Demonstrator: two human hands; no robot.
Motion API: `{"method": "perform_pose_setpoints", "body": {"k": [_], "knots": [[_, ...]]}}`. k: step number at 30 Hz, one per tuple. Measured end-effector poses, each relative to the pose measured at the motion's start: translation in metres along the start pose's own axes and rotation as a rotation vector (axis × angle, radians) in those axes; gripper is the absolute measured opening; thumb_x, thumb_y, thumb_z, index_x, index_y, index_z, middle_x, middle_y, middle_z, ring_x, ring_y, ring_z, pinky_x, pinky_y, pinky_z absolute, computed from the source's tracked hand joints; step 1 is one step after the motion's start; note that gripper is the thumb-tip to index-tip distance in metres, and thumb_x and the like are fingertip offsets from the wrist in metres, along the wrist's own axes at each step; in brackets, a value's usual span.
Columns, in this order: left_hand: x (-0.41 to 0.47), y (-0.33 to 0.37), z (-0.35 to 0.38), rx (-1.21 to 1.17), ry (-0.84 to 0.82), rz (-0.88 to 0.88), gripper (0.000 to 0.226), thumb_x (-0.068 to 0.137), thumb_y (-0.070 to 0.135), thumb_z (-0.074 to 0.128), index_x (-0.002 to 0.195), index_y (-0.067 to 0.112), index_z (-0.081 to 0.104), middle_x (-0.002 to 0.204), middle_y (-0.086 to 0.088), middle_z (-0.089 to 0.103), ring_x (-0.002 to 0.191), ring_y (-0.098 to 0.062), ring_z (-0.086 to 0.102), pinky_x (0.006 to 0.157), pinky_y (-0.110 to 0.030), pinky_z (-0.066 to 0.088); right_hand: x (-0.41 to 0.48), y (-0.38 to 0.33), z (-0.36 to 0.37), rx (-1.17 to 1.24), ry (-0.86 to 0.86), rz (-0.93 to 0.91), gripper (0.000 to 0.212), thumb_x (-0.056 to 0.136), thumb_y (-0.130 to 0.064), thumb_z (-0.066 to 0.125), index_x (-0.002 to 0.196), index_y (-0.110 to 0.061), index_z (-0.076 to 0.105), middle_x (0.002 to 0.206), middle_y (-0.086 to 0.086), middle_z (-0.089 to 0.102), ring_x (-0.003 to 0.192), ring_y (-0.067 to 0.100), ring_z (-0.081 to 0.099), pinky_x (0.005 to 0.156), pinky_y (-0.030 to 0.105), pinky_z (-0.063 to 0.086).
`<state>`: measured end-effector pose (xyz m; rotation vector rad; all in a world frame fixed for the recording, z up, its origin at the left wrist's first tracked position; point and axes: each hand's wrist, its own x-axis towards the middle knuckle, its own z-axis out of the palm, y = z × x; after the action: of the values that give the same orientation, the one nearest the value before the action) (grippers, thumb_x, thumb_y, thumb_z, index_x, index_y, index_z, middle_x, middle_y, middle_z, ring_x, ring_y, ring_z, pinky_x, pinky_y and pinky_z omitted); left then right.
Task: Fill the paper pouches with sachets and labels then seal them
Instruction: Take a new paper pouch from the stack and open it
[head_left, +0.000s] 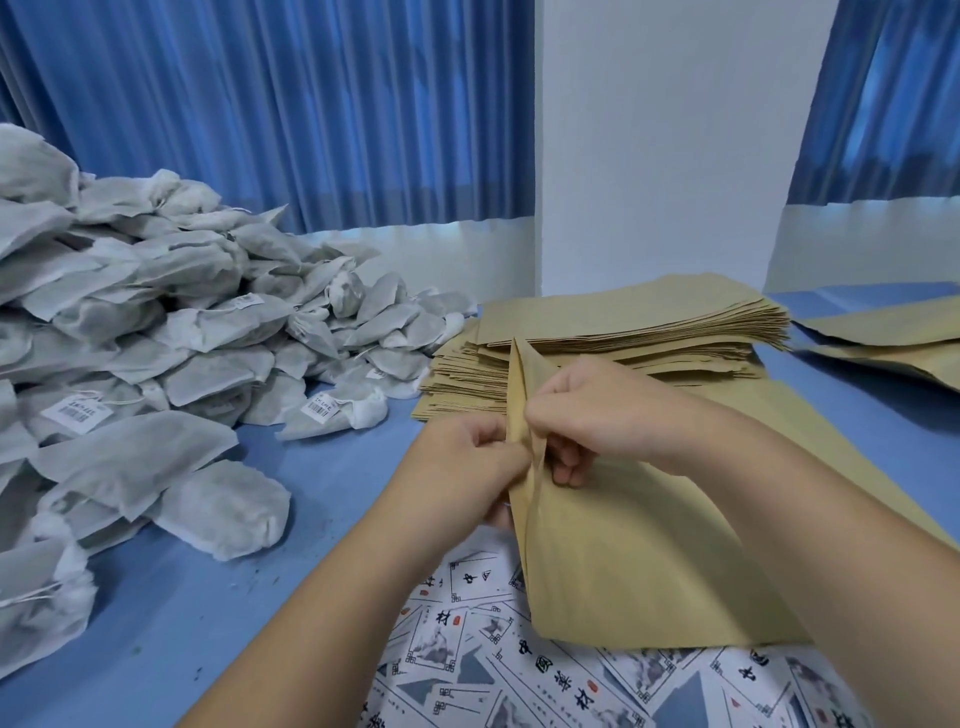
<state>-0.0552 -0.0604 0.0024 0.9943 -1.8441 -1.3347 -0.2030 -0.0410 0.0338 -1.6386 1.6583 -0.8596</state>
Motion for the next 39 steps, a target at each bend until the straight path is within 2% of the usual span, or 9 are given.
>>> {"method": "perform_pose_setpoints", "body": {"k": [5,8,12,15,19,23,28,34,39], "knots": [[0.0,-0.001,0.006,-0.143,0.024,-0.016,0.042,0.082,-0.005,0.044,0.053,0.019,0.064,0.05,0.002,0.054,0.04,-0.011,0.046,0.042,-0.018,0.04,-0.006,-0.005,-0.006,0.079,-0.046,0.01,0.037,0.079,-0.002,0.041,0.044,-0.013,0.045,0.047,0.013,0.051,0.049,0.024,0.061,0.048,0.023,0.048],[0.004,-0.002,0.0,-0.237,0.093,-0.062,0.049,0.082,-0.005,0.042,0.044,0.022,0.058,0.045,0.005,0.046,0.035,-0.009,0.038,0.037,-0.013,0.032,-0.013,-0.015,-0.011,0.132,0.026,-0.026,0.039,0.079,0.0,0.041,0.042,-0.013,0.041,0.048,0.015,0.046,0.046,0.024,0.06,0.043,0.018,0.043],[0.005,-0.002,0.003,-0.082,0.048,0.009,0.016,0.072,0.015,0.049,0.072,0.019,0.065,0.055,0.003,0.056,0.042,-0.011,0.049,0.042,-0.02,0.042,-0.019,-0.029,-0.004,-0.342,0.183,-0.145,0.029,0.071,-0.025,0.053,0.046,-0.014,0.046,0.047,0.006,0.044,0.046,0.016,0.043,0.049,0.025,0.033],[0.005,-0.004,0.006,-0.053,-0.055,0.019,0.026,0.065,0.019,0.046,0.084,0.012,0.061,0.058,-0.002,0.058,0.043,-0.017,0.054,0.04,-0.023,0.042,-0.025,-0.04,0.006,-0.64,0.187,-0.204,0.036,0.068,-0.037,0.055,0.048,-0.011,0.042,0.047,0.002,0.038,0.048,0.019,0.036,0.047,0.026,0.028],[0.006,-0.003,0.004,-0.088,-0.099,0.015,0.026,0.066,0.021,0.04,0.08,0.008,0.057,0.049,-0.001,0.054,0.033,-0.017,0.041,0.037,-0.019,0.031,-0.029,-0.049,0.008,-0.803,0.289,-0.318,0.034,0.074,-0.036,0.054,0.054,-0.011,0.041,0.055,0.002,0.042,0.052,0.02,0.04,0.047,0.028,0.023],[0.005,-0.002,0.009,-0.091,-0.032,0.035,0.025,0.075,0.014,0.035,0.069,0.006,0.059,0.046,-0.007,0.057,0.032,-0.02,0.044,0.036,-0.018,0.034,-0.03,-0.054,0.017,-0.945,0.307,-0.454,0.029,0.081,-0.032,0.049,0.06,-0.017,0.035,0.066,-0.002,0.041,0.066,0.021,0.045,0.048,0.03,0.024],[0.007,0.002,0.014,-0.477,0.118,0.108,0.03,0.089,-0.007,0.035,0.074,0.007,0.057,0.049,-0.003,0.055,0.039,-0.013,0.051,0.038,-0.019,0.04,-0.031,-0.058,0.029,-0.856,0.396,-0.46,0.011,0.085,-0.026,0.049,0.095,-0.021,0.049,0.096,-0.003,0.045,0.09,0.02,0.045,0.066,0.034,0.038],[0.011,-0.001,0.01,-0.696,0.223,0.063,0.041,0.081,-0.018,0.033,0.06,0.011,0.053,0.044,0.002,0.046,0.037,-0.008,0.04,0.038,-0.015,0.035,-0.027,-0.048,0.04,-1.019,0.457,-0.272,0.019,0.084,-0.02,0.05,0.085,-0.021,0.031,0.081,-0.002,0.022,0.078,0.021,0.029,0.049,0.031,0.012],[0.012,-0.001,0.006,-0.69,0.274,-0.026,0.024,0.088,-0.006,0.041,0.082,0.006,0.061,0.049,-0.003,0.058,0.038,-0.013,0.054,0.041,-0.022,0.046,-0.024,-0.046,0.039,-1.039,0.476,-0.205,0.017,0.085,-0.014,0.052,0.076,-0.022,0.039,0.07,-0.003,0.023,0.053,0.017,0.022,0.046,0.028,0.011]]}}
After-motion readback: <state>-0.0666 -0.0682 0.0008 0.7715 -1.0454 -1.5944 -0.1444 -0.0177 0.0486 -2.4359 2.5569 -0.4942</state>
